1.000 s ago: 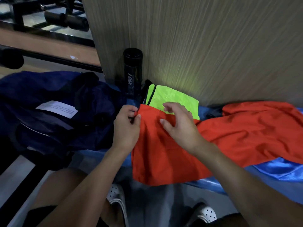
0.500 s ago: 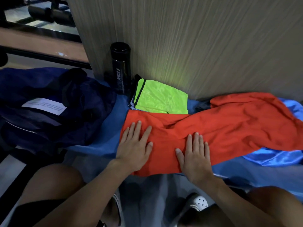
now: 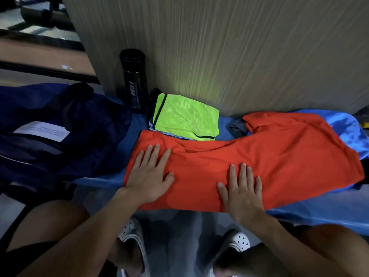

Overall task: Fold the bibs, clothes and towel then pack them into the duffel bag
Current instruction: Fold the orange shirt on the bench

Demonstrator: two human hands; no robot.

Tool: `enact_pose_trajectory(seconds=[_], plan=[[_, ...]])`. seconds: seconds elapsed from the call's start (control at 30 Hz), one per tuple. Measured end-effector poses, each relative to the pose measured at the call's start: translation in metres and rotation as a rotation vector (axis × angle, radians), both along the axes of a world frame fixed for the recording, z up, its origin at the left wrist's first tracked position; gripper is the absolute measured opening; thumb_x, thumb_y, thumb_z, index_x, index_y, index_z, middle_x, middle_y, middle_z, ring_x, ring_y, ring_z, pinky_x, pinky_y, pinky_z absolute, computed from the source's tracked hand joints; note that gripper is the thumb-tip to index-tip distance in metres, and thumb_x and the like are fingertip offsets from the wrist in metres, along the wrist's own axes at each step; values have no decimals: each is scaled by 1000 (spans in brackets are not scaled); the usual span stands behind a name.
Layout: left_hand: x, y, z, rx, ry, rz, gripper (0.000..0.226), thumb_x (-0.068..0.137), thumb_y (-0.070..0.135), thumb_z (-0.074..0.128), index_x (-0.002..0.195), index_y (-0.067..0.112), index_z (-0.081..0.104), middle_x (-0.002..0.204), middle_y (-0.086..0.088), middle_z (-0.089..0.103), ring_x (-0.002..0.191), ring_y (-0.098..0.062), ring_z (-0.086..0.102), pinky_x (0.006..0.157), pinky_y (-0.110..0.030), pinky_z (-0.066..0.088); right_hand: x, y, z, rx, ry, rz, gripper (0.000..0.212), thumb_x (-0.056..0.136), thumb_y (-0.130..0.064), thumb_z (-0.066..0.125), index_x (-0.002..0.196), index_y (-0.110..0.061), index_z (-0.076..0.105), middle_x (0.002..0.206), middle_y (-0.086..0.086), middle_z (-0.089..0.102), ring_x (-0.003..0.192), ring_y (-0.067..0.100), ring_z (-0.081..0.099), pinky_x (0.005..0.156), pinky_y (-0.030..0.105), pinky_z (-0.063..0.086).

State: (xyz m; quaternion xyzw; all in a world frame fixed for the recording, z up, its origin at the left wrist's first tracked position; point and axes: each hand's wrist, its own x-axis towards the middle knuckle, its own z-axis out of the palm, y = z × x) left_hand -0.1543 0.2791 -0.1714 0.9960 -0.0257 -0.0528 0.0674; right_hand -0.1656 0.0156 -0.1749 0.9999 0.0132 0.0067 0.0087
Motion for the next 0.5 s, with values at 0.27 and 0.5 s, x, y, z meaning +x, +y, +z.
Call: enact_pose_trajectory(seconds=[0.27,0.5], plan=[[9,1,37,-62,-90,78,68,77,44,36,142,24,43,146,-6,41,135,-29,37,109,-45,33,16,-7,36,-8,-194,155,46,91,-43,32,104,-16,66,99,9,63,91,33,58,76,46,45],[55,4,44,-196,-205,-146,30,98,35,42,112,25,67,114,5,65,113,-23,57,93,-42,42,85,-25,38,11,-188,288,41,95,-42,33,112,-22,65,101,1,70,100,25,63,91,42,37]])
